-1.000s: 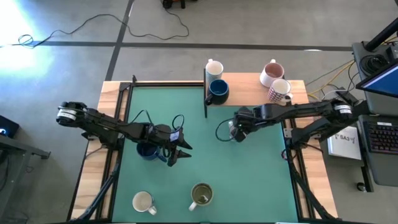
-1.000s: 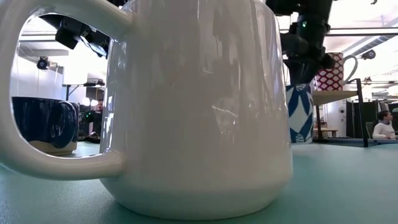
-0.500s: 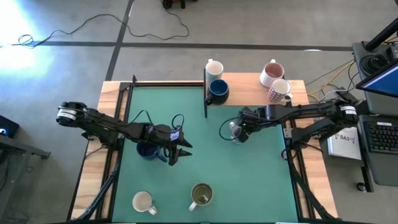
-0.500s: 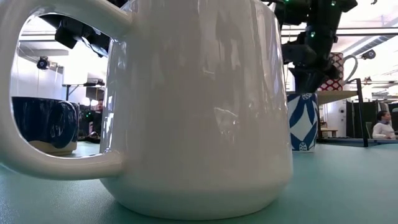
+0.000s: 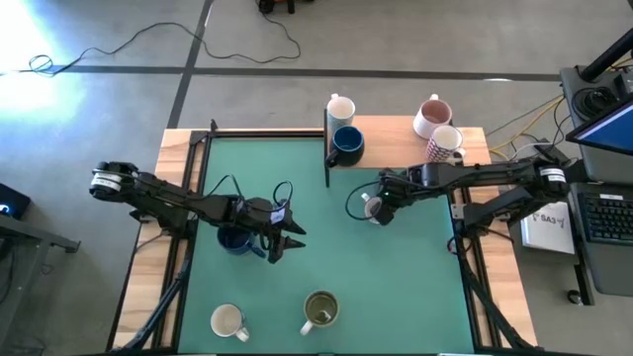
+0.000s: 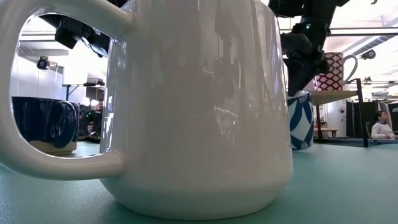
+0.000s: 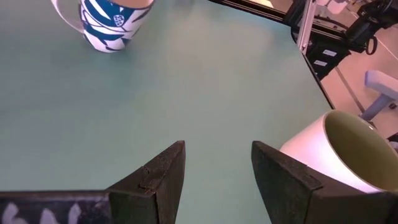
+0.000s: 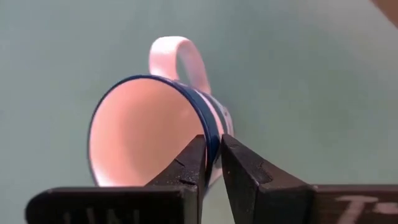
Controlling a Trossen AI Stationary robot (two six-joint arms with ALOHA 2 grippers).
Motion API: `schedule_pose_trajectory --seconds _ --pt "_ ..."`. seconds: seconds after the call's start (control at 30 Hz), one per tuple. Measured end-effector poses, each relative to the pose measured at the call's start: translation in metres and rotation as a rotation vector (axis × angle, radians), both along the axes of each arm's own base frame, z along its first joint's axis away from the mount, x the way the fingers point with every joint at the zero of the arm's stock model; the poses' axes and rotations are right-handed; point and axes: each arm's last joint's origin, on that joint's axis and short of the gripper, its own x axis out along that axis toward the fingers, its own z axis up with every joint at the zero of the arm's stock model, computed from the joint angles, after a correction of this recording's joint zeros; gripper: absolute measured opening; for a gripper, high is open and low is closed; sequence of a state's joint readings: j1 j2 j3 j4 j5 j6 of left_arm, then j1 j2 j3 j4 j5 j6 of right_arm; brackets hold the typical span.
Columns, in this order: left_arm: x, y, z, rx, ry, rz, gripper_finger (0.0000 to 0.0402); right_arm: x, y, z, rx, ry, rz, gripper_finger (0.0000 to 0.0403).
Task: Place coffee mugs
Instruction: Put the right blue patterned mug on the shelf
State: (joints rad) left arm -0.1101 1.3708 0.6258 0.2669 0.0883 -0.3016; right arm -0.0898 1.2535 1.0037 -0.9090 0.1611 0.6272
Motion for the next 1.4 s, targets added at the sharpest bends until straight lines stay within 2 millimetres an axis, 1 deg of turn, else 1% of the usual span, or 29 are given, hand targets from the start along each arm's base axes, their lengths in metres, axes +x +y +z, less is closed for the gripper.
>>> schedule_pose_trajectory --seconds 0.1,0.37,0.5,0.63,0.77,0.9,1.07,1.2,1.33,1.4 --pt "0.000 0.000 0.000 0.000 0.000 0.000 0.0168 0.002 -0.002 -0.005 -0.017 0.026 0.007 0.0036" --pt "0.000 0.000 0.000 0.000 0.000 0.000 0.0168 0.001 -0.012 -0.007 -0.042 0.049 -0.006 0.0036" --pt "0.000 0.000 0.000 0.000 0.000 0.000 0.0168 0.002 -0.016 -0.011 -0.045 0.074 -0.016 0.0036" --pt "0.000 0.000 0.000 0.000 0.000 0.000 0.0168 0.005 -0.017 -0.017 -0.047 0.111 -0.010 0.0035" --pt "0.000 0.000 0.000 0.000 0.000 0.000 0.0168 0.009 -0.016 -0.025 -0.028 0.145 0.008 0.0026" --pt "0.000 0.000 0.000 0.000 0.000 0.000 0.0168 0.009 -0.017 -0.024 -0.024 0.140 0.018 0.0016" --pt "0.000 0.000 0.000 0.000 0.000 0.000 0.0168 0.003 -0.015 -0.010 -0.015 0.099 0.030 0.0015" --pt "0.000 0.000 0.000 0.000 0.000 0.000 0.0168 -0.002 -0.014 0.012 -0.029 0.034 0.039 0.0014" --pt "0.000 0.000 0.000 0.000 0.000 0.001 0.0168 -0.009 -0.012 0.029 -0.019 0.008 0.068 0.0014" --pt "0.000 0.000 0.000 0.000 0.000 0.000 0.0168 -0.010 -0.012 0.043 -0.019 -0.039 0.074 0.0013"
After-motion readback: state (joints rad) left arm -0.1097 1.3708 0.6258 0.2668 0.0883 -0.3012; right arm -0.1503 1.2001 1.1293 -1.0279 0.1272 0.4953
